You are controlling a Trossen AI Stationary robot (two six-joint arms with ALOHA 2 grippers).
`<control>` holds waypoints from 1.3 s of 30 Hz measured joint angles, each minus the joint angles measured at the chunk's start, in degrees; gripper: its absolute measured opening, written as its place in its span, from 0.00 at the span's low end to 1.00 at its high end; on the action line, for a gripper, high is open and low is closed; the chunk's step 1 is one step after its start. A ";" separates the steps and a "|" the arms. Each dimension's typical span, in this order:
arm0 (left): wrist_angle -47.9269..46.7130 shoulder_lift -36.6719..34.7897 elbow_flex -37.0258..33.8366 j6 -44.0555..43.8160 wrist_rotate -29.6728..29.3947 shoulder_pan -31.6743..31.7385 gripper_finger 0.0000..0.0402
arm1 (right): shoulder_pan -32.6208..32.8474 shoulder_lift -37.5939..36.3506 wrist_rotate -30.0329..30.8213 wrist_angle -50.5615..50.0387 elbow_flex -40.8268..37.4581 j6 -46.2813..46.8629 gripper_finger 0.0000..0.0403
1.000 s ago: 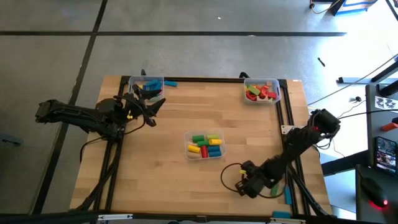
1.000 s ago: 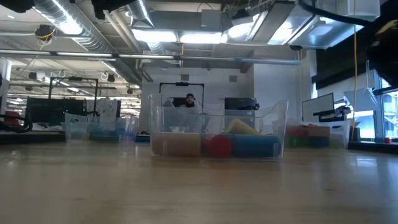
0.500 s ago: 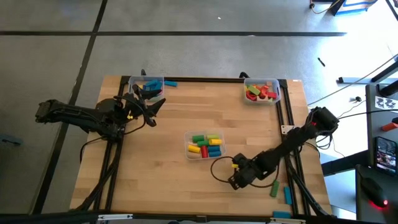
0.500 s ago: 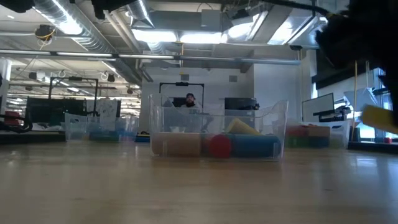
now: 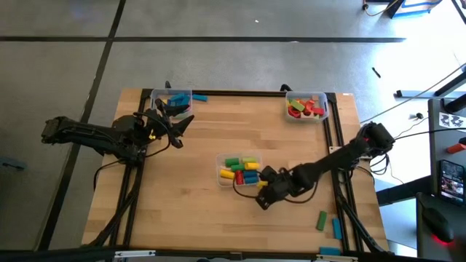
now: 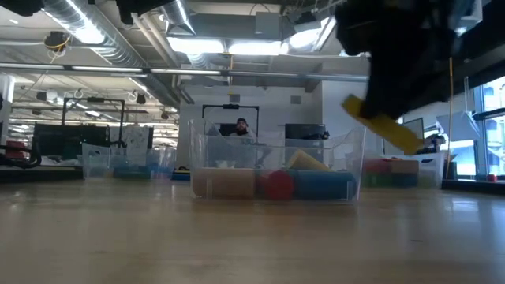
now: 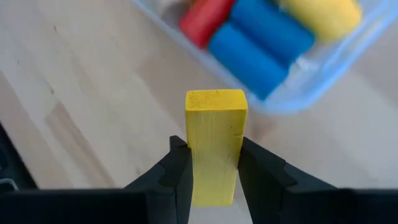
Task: Sort blocks by size
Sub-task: Put the yellow rectangular block into the top left transparent bin
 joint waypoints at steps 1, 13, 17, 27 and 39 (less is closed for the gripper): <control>-0.02 -0.02 0.00 -0.05 0.02 0.00 0.52 | -0.48 0.00 0.54 0.11 0.22 -1.32 0.29; -1.78 0.00 0.00 -2.31 0.00 0.00 0.52 | -6.58 0.00 1.78 9.35 0.50 -14.90 0.29; -3.10 0.00 0.00 -3.73 0.02 -0.02 0.52 | -9.52 0.00 2.71 13.89 0.50 -21.08 0.29; -6.21 0.00 0.00 -7.18 4.14 -0.13 0.52 | -18.48 0.00 2.93 25.14 0.50 -34.72 0.29; -6.85 0.00 0.00 -7.15 4.15 -0.11 0.52 | -29.72 3.02 1.63 40.73 0.54 -46.63 0.29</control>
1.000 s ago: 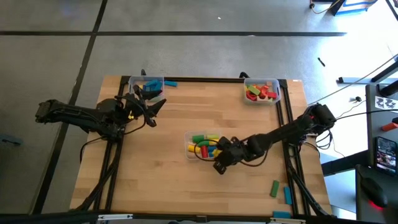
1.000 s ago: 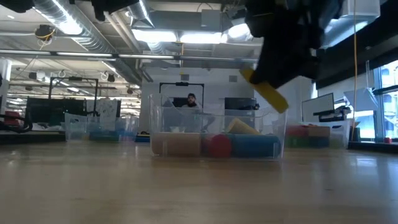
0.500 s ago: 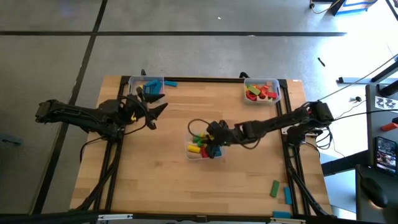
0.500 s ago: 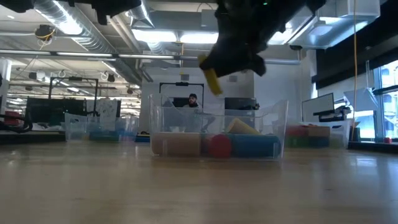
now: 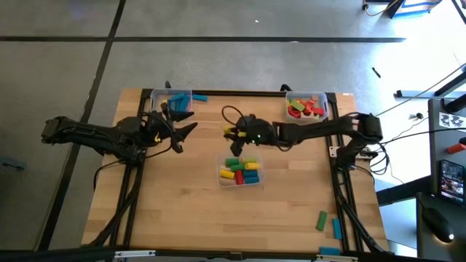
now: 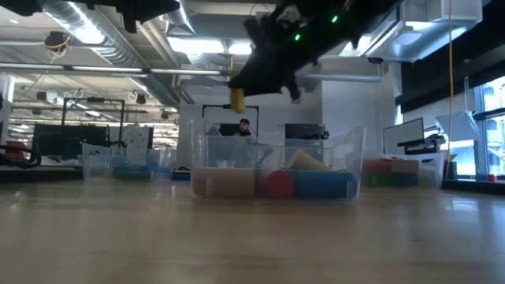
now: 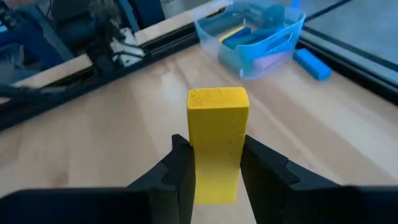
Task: Sort blocks by size
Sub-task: Put the yellow rectangular block into the top left transparent bin
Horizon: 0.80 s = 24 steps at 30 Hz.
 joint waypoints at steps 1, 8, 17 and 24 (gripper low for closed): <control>0.07 0.00 0.00 0.00 0.00 0.00 0.52 | -0.89 0.93 -0.76 2.04 0.00 -0.74 0.29; 0.62 0.00 0.00 0.02 0.01 0.00 0.52 | -5.58 8.56 -3.31 19.59 -0.02 -5.47 0.29; 0.93 0.00 0.00 -0.15 0.01 0.09 0.52 | -9.06 18.19 -3.86 33.45 6.06 -7.77 0.29; 0.97 0.00 0.00 -0.15 0.00 0.09 0.52 | -9.86 27.19 -4.36 32.95 20.23 -10.25 0.29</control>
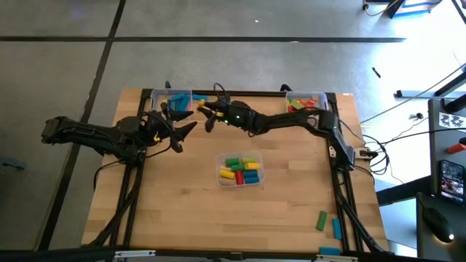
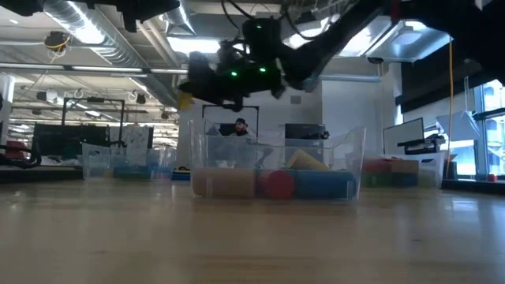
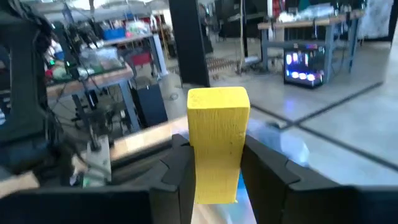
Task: Sort blocks by size
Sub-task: Put the yellow rectangular block into the top left transparent bin
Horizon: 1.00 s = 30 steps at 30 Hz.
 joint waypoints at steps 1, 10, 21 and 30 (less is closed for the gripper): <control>0.00 0.00 0.00 0.00 0.00 0.00 0.52 | -0.02 1.07 0.07 -0.30 2.21 -0.41 0.29; 0.20 0.00 0.00 0.03 0.00 0.00 0.52 | -2.28 14.37 0.71 -11.21 26.69 -3.07 0.29; 0.61 0.00 0.02 0.17 0.00 0.09 0.52 | -5.39 27.89 -2.50 -15.27 45.45 1.44 0.29; 0.59 0.00 0.02 0.20 -0.02 0.04 0.52 | -5.22 28.96 -1.53 -17.52 45.56 3.08 0.41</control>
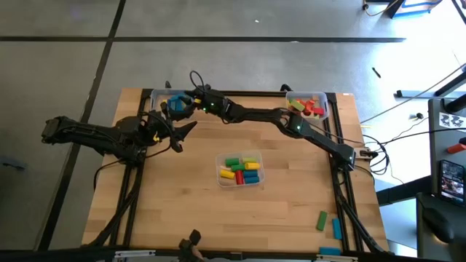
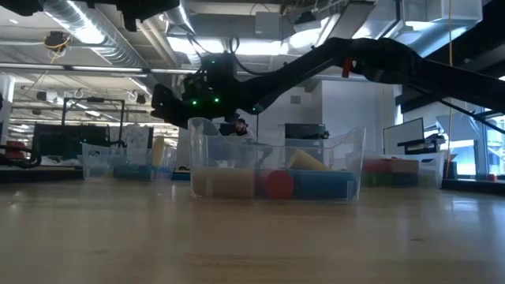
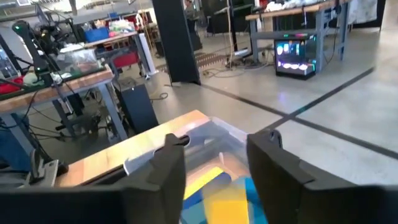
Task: Sort blocks by size
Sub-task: Put the yellow rectangular block into the top left transparent bin, then put the green rectangular block into the top left transparent bin
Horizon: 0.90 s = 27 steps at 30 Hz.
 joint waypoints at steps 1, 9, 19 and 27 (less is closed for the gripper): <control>-0.04 0.00 0.00 0.00 0.00 0.00 0.52 | 0.00 0.00 -0.01 -0.04 0.00 0.11 0.44; -0.83 0.00 0.00 0.00 0.00 -0.07 0.52 | 0.03 -0.55 -2.50 -1.51 -0.02 0.25 0.59; -0.72 0.00 0.00 0.59 0.00 -0.07 0.52 | 0.07 -9.66 0.41 -16.74 -0.05 -8.06 0.56; -0.72 -0.01 0.00 0.18 0.00 -0.07 0.52 | 0.08 -18.46 2.14 -28.93 0.01 -11.34 0.56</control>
